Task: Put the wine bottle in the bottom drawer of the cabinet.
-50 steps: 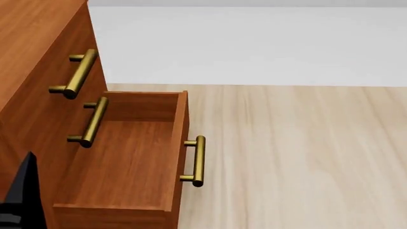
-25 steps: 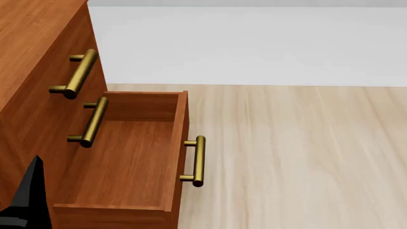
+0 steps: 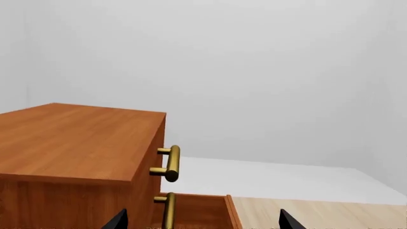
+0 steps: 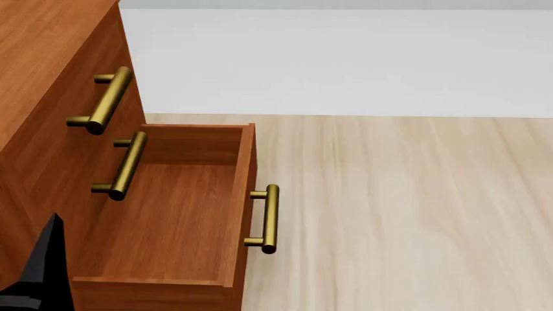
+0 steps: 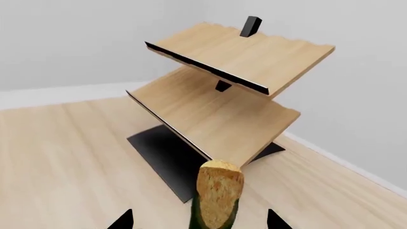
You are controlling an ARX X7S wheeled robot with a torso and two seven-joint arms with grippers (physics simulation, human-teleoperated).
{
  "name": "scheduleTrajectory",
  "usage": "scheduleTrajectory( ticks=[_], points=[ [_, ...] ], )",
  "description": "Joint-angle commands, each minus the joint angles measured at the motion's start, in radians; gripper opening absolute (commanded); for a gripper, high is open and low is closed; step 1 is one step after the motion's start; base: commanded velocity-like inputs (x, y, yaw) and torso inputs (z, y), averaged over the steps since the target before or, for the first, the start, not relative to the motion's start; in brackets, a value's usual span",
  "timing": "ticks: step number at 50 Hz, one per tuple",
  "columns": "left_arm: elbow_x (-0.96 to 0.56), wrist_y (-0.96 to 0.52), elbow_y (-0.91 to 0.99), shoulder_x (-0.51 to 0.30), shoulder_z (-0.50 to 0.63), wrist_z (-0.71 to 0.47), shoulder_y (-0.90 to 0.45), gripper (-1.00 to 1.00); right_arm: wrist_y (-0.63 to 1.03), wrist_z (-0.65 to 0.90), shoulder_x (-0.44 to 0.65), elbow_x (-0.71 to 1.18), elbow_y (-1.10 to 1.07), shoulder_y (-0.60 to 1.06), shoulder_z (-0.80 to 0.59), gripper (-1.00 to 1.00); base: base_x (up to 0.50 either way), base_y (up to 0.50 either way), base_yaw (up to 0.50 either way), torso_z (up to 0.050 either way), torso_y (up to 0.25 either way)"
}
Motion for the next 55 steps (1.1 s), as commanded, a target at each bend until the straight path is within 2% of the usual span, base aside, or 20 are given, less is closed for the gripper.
scheduleTrajectory(
  ticks=[1,23,24,31,44,55],
  points=[
    [0.007,0.003,-0.008,0.005,-0.002,0.004,0.014,1.00,0.020,-0.020,0.010,0.007,0.061,0.060,-0.020,1.00,0.00,0.00,0.00,0.000,0.000],
    [0.005,0.006,-0.016,0.006,-0.013,0.012,0.024,1.00,0.021,-0.026,0.014,0.029,0.076,0.079,0.008,1.00,0.00,0.00,0.00,0.000,0.000],
    [0.003,0.007,-0.017,0.007,-0.013,0.013,0.024,1.00,0.024,-0.022,0.015,0.029,0.073,0.078,0.009,-1.00,0.00,0.00,0.00,0.000,0.000],
    [-0.006,-0.001,-0.015,0.008,-0.017,0.015,0.019,1.00,0.031,-0.051,0.039,0.038,0.017,0.055,0.002,-1.00,0.00,0.00,0.00,0.000,0.000],
    [-0.005,0.005,-0.015,0.003,-0.023,0.019,0.027,1.00,0.105,0.002,0.097,0.072,-0.061,0.092,0.030,-1.00,0.00,0.00,0.00,0.000,0.000],
    [0.001,0.022,-0.030,-0.021,-0.028,0.030,0.039,1.00,0.226,0.047,0.208,0.144,-0.209,0.162,0.034,-1.00,0.00,0.00,0.00,0.000,0.001]
  ],
)
